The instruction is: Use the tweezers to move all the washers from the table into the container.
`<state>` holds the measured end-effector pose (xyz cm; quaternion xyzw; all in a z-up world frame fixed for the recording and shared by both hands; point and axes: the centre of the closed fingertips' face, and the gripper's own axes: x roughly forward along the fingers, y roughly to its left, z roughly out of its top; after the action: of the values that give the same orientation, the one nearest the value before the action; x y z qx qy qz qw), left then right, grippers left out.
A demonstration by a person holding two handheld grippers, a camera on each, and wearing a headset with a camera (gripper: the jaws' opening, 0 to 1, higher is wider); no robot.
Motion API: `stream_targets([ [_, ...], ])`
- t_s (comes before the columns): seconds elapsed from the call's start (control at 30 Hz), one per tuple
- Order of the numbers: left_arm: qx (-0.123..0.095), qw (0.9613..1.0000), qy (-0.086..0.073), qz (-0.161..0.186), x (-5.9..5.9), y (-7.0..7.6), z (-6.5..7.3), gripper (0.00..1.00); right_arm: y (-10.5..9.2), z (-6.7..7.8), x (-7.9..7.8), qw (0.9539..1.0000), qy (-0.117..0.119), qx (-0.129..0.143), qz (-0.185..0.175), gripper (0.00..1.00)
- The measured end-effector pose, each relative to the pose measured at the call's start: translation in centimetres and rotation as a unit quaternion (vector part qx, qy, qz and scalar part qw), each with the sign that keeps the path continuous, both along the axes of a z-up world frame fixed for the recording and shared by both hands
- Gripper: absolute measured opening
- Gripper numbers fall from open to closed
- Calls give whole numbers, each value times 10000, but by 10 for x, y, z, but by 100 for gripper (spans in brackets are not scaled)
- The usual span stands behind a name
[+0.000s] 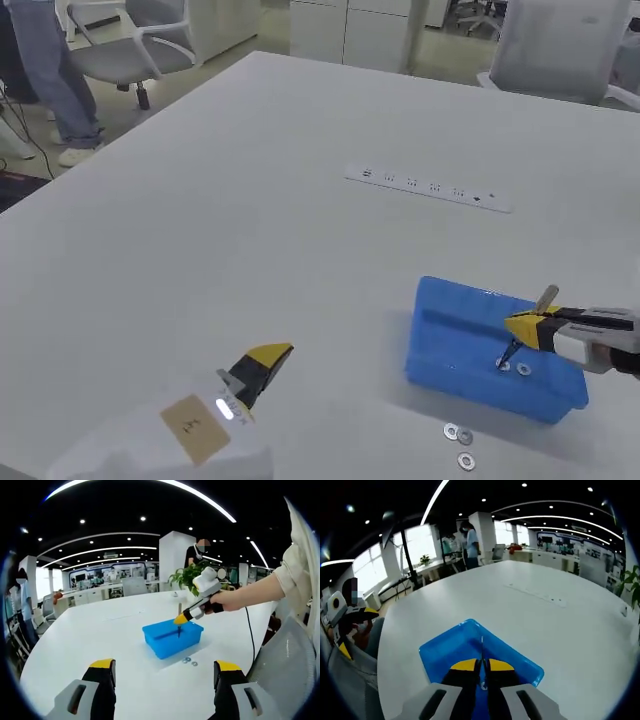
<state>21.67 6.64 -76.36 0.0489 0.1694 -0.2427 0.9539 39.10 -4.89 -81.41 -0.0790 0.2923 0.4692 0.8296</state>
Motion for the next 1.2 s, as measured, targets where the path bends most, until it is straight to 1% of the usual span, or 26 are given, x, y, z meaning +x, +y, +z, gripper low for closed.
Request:
stream_targets([
  [0.1, -5, 10000, -4, 13, 0, 0, 0, 82, -2, 7, -1, 9999, -34, 148, -83, 3],
  [0.17, -23, 10000, -4, 24, 0, 1, 0, 82, -1, 15, -2, 9993, -64, 348, -140, 3],
  [0.3, -17, 10000, -3, 1, 0, 0, 0, 81, -1, 25, -8, 9984, -102, 520, -210, 3],
  [0.4, -15, 10000, -13, -3, 0, 0, 0, 81, -2, 36, -14, 9963, -124, 793, -304, 3],
  [0.47, -26, 10000, -39, 12, 0, 0, 1, 81, -2, 40, -17, 9958, -125, 852, -327, 3],
  [0.53, -48, 10000, -20, 0, 0, 0, 1, 81, -2, 45, -22, 9947, -129, 963, -350, 3],
  [0.6, -18, 10000, -22, -15, 0, -1, 1, 81, -2, 49, -28, 9938, -131, 1045, -363, 3],
  [0.7, -22, 10000, -22, -31, -1, -1, 1, 81, -2, 53, -35, 9926, -126, 1149, -372, 3],
  [0.87, -13, 10000, -17, -47, -1, -2, 1, 81, 1, 57, -49, 9895, -11, 1391, -402, 3],
  [0.97, -12, 10000, -18, -53, -1, -2, 1, 81, 3, 57, -55, 9882, 47, 1479, -400, 3],
  [1.07, -10, 10000, -4, -55, -1, -2, 0, 81, 6, 56, -62, 9859, 165, 1613, -410, 3],
  [1.2, -2, 10000, 0, -68, -1, -3, 0, 81, 9, 52, -70, 9844, 301, 1688, -394, 3],
])
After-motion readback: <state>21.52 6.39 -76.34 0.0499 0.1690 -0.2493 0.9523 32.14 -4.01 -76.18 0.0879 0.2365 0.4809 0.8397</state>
